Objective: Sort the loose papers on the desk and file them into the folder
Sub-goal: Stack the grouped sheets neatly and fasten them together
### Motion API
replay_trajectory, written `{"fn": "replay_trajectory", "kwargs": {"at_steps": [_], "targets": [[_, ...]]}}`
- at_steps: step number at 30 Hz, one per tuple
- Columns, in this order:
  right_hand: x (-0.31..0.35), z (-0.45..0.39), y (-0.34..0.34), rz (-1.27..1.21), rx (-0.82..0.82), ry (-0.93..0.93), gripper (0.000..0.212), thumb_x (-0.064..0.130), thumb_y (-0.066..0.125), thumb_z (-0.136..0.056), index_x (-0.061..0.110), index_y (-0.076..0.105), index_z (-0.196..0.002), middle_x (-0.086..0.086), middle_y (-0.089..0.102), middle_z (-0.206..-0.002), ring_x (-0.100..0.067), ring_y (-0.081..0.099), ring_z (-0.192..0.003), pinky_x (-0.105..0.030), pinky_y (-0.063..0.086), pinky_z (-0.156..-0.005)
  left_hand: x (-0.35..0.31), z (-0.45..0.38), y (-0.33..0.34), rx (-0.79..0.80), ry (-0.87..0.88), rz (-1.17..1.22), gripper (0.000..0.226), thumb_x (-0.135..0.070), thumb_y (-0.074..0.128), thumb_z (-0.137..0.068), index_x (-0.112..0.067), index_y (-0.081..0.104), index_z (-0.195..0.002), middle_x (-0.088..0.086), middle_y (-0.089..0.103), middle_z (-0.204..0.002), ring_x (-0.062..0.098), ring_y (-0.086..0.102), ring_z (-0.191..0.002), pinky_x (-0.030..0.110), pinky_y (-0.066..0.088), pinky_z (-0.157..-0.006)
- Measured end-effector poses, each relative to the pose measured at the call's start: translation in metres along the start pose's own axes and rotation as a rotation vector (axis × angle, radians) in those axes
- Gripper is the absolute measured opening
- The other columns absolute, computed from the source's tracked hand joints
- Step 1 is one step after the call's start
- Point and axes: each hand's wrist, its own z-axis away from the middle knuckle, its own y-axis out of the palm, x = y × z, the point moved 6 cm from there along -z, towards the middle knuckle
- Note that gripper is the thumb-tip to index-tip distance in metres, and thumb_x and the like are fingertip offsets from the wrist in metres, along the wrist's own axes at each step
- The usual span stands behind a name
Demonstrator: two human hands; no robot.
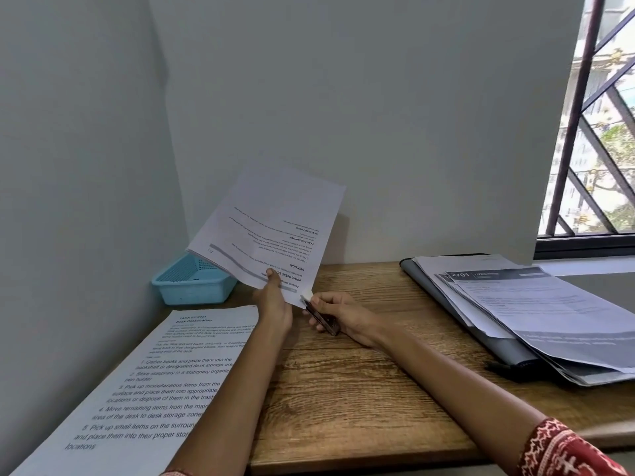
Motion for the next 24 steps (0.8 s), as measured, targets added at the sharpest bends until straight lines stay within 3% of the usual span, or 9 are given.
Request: {"fn": "replay_trajectory", "kwargs": {"at_steps": [14, 16, 20, 24], "targets": [[0.0, 0.001, 0.003, -0.042, -0.039, -0.007, 0.012, 0.015, 0.055, -0.095, 0.01, 0.065, -0.093, -0.005, 0.065, -0.085, -0.008, 0.059, -0.068, -0.016, 0.05, -0.064, 0.002, -0.004, -0.001, 0.04, -0.008, 0.017, 0.03, -0.013, 0.044, -0.098, -0.005, 0.047, -0.127, 0.003, 0.061, -0.097, 0.013, 0.059, -0.08, 0.034, 0.049, -0.078], [0.0, 0.001, 0.001, -0.029, -0.055, -0.011, 0.012, 0.016, 0.056, -0.094, 0.009, 0.066, -0.096, -0.004, 0.065, -0.085, -0.008, 0.058, -0.069, -0.017, 0.049, -0.065, 0.002, -0.005, 0.0, 0.085, -0.024, 0.014, 0.031, -0.013, 0.044, -0.098, -0.005, 0.046, -0.128, 0.003, 0.062, -0.098, 0.014, 0.06, -0.084, 0.033, 0.05, -0.078], [0.004, 0.002, -0.005, -0.082, -0.094, -0.013, 0.012, 0.015, 0.057, -0.093, 0.011, 0.068, -0.097, -0.001, 0.067, -0.08, -0.007, 0.059, -0.064, -0.017, 0.05, -0.062, 0.007, -0.006, 0.009, 0.265, -0.121, -0.022, 0.033, -0.012, 0.051, -0.094, -0.008, 0.048, -0.126, 0.01, 0.059, -0.117, 0.024, 0.057, -0.103, 0.044, 0.045, -0.096], [0.009, 0.003, -0.009, -0.145, -0.115, -0.017, 0.014, 0.013, 0.056, -0.094, 0.012, 0.069, -0.089, -0.001, 0.066, -0.071, -0.005, 0.059, -0.057, -0.015, 0.05, -0.057, 0.021, 0.007, 0.015, 0.444, -0.246, -0.311, 0.034, -0.023, 0.069, -0.076, -0.002, 0.061, -0.102, 0.014, 0.064, -0.096, 0.024, 0.06, -0.085, 0.035, 0.052, -0.073]]}}
